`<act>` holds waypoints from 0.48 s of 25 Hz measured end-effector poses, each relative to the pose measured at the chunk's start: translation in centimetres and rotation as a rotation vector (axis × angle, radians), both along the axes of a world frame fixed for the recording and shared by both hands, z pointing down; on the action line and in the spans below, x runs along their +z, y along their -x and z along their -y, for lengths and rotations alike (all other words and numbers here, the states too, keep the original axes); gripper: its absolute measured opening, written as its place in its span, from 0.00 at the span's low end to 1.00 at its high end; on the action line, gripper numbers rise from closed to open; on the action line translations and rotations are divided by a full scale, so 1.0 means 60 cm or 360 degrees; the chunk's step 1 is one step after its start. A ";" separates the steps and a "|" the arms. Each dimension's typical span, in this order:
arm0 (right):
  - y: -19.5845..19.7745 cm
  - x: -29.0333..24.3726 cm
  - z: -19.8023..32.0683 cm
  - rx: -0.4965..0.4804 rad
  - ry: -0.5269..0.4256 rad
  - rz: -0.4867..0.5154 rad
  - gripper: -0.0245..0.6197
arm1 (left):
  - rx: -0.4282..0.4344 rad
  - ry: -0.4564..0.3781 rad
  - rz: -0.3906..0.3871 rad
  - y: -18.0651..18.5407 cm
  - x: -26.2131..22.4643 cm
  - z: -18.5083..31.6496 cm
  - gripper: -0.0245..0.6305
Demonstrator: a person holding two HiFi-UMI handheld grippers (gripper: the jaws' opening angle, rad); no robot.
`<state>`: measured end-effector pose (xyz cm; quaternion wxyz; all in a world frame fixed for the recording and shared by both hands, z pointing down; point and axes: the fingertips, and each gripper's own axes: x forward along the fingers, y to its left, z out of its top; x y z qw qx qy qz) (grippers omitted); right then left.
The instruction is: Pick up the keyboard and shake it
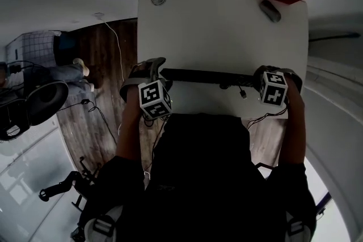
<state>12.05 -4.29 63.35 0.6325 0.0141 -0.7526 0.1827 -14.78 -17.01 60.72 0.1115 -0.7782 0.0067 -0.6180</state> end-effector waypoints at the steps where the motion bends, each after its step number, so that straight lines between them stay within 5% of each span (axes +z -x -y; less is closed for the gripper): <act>1: 0.000 0.001 0.001 -0.0003 0.0006 0.0006 0.22 | 0.0098 -0.0088 0.0012 -0.018 -0.008 -0.004 0.59; 6: 0.002 0.004 0.005 0.0001 0.0015 -0.0011 0.22 | 0.0462 -0.0164 -0.0041 -0.129 -0.002 -0.069 0.59; 9: 0.005 0.003 0.007 0.0019 0.0015 0.0000 0.22 | 0.0531 -0.0242 0.0052 -0.148 0.023 -0.077 0.56; 10: 0.004 0.003 0.008 0.0022 0.0011 0.0004 0.22 | 0.0537 -0.0279 0.0082 -0.150 0.029 -0.078 0.44; 12: 0.003 0.002 0.008 0.0027 0.0010 0.0011 0.22 | 0.0521 -0.0330 0.0096 -0.153 0.033 -0.078 0.41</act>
